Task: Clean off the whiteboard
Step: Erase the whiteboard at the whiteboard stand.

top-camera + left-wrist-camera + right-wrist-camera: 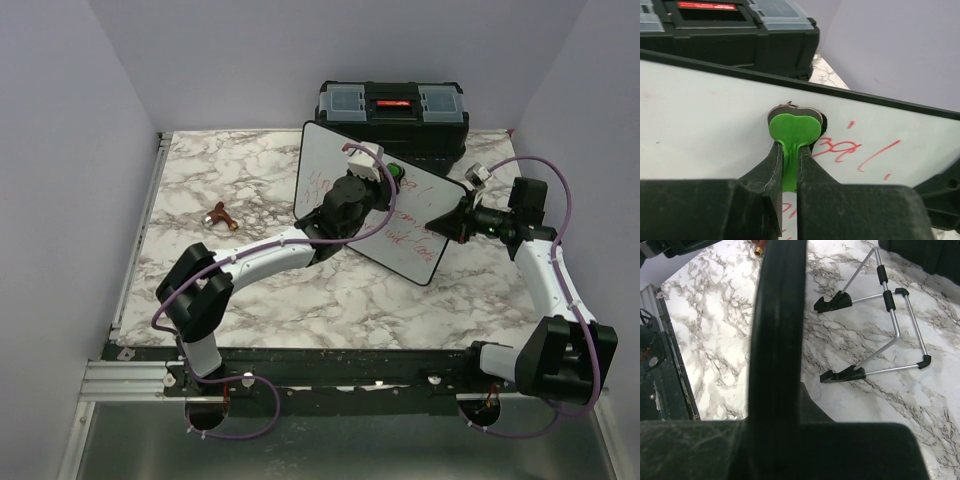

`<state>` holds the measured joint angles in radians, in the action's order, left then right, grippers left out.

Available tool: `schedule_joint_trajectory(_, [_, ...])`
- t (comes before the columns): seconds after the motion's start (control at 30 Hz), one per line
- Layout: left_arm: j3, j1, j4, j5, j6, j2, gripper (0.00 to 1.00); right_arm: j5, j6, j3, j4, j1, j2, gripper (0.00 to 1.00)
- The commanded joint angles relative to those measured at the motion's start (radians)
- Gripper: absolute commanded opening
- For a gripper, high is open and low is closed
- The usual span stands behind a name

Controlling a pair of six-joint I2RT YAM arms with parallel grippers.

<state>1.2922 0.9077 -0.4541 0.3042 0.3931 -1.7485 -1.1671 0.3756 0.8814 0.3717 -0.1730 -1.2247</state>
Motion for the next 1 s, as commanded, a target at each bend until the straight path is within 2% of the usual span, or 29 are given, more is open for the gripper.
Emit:
schedule_joint_trajectory(0.0, [-0.055,-0.112,0.098,0.081,-0.034,-0.03,0.0,-0.134,0.085,0.002,0.084,0.052,0.036,0.01])
schedule_joint_trajectory(0.23, [-0.052,-0.126,0.091,0.047,-0.039,0.005,0.0,-0.135,0.085,0.002,0.085,0.052,0.033,0.01])
schedule_joint_trajectory(0.63, [-0.06,0.024,0.049,0.053,0.021,-0.01,0.0,-0.133,0.085,0.001,0.084,0.051,0.03,0.01])
schedule_joint_trajectory(0.97, [-0.135,0.059,0.011,0.057,0.04,-0.036,0.0,-0.135,0.085,0.002,0.085,0.051,0.033,0.01])
